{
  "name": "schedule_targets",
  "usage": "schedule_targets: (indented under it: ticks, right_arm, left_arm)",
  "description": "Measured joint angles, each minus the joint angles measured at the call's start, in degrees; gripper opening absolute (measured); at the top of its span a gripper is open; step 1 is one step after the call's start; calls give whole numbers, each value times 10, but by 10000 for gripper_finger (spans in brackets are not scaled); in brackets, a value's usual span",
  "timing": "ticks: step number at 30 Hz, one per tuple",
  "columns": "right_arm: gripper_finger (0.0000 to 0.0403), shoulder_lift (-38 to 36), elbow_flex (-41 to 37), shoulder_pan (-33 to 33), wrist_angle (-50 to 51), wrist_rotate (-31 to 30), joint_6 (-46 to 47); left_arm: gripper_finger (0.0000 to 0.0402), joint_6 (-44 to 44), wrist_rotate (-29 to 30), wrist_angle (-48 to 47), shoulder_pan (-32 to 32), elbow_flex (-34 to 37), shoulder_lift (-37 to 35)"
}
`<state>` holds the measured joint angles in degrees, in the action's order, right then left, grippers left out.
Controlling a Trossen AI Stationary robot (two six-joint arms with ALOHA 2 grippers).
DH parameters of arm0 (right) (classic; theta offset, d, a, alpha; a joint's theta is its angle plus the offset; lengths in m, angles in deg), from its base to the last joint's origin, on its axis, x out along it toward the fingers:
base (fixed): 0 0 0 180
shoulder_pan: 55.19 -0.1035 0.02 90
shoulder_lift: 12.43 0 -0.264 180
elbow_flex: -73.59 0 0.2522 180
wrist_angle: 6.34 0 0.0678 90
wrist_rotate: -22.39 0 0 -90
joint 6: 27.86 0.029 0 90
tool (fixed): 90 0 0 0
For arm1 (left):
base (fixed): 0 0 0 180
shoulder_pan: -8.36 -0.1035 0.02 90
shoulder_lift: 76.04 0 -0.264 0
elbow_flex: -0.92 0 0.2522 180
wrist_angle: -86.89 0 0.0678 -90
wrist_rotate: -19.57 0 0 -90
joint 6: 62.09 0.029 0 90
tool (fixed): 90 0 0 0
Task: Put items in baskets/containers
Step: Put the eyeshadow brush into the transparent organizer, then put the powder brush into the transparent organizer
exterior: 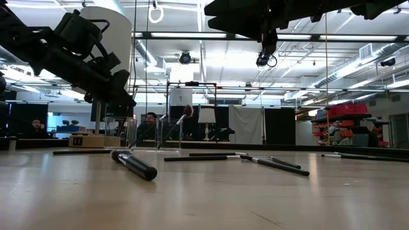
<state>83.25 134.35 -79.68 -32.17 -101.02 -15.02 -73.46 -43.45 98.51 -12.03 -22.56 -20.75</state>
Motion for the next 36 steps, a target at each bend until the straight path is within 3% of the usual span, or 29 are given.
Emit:
schedule_targets:
  ticks: [11,14,18,23,27,36]
  right_arm:
    - [113,0,0,-1,6,0,2]
    - [113,0,0,-3,7,0,2]
    - [113,0,0,-3,14,0,2]
    - [113,0,0,-3,31,0,3]
    - [113,0,0,-3,61,0,24]
    - [113,0,0,-3,149,10,102]
  left_arm:
    - [128,7,-14,-14,0,-4,-3]
    - [141,21,-19,-64,7,-36,-3]
    - [142,45,-17,-195,38,-118,-3]
    - [128,47,-8,-347,102,-231,-3]
    - [113,21,-5,-401,171,-289,-3]
    - [76,-89,-1,-410,357,-292,24]
